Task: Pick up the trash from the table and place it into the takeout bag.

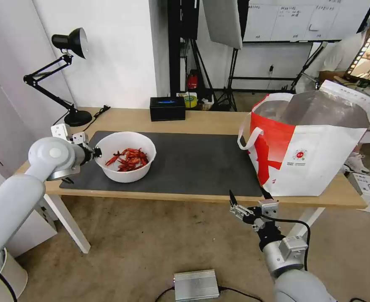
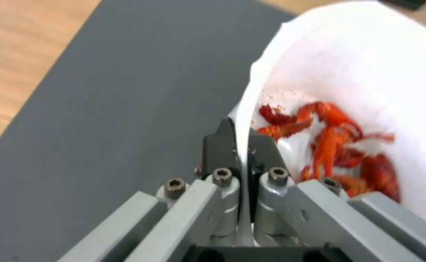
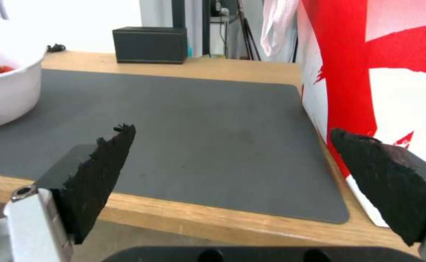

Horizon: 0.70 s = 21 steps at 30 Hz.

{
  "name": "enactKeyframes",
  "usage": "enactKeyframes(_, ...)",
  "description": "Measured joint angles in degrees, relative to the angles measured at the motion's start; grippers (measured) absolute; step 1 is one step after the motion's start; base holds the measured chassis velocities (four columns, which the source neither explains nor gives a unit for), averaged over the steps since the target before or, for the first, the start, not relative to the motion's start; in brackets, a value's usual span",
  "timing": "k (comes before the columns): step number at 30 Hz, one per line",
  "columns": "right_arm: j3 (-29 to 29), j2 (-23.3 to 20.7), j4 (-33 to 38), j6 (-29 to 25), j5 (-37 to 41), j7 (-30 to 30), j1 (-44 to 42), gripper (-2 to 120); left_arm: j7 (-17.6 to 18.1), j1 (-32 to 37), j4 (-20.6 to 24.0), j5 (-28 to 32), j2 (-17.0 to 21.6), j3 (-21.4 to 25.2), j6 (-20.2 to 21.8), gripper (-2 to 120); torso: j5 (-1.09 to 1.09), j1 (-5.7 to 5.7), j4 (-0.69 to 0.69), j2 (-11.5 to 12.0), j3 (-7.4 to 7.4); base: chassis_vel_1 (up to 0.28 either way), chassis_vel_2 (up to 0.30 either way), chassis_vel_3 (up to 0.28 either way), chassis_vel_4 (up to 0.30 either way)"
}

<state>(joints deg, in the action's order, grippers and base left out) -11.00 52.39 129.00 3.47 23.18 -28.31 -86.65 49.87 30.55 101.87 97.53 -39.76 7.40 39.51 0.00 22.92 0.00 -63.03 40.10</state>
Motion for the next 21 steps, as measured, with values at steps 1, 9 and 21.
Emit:
enactKeyframes(1, 0.0, 0.0, 0.0, 0.0, 0.0, 0.0, 0.0, 100, -0.1, -0.3, 0.8, 0.4, 0.1, 0.0, -0.2, 0, 0.00, 0.00, 0.00, 0.0, 0.00, 0.000, 0.000, 0.000, 0.000)
enactKeyframes(9, 0.0, 0.0, 0.0, 0.0, 0.0, 0.0, 0.0, 100, -0.1, -4.0, 5.3, 3.2, 0.4, -1.7, -1.6, 0, 0.01, 0.00, 0.00, 0.0, 0.00, 0.000, 0.000, 0.000, 0.000)
enactKeyframes(21, 0.0, 0.0, 0.0, 0.0, 0.0, 0.0, 0.0, 100, -3.0, -10.3, 8.8, 5.3, -1.3, -5.7, -4.6, 0, 0.00, 0.00, 0.00, 0.0, 0.00, 0.000, 0.000, 0.000, 0.000)
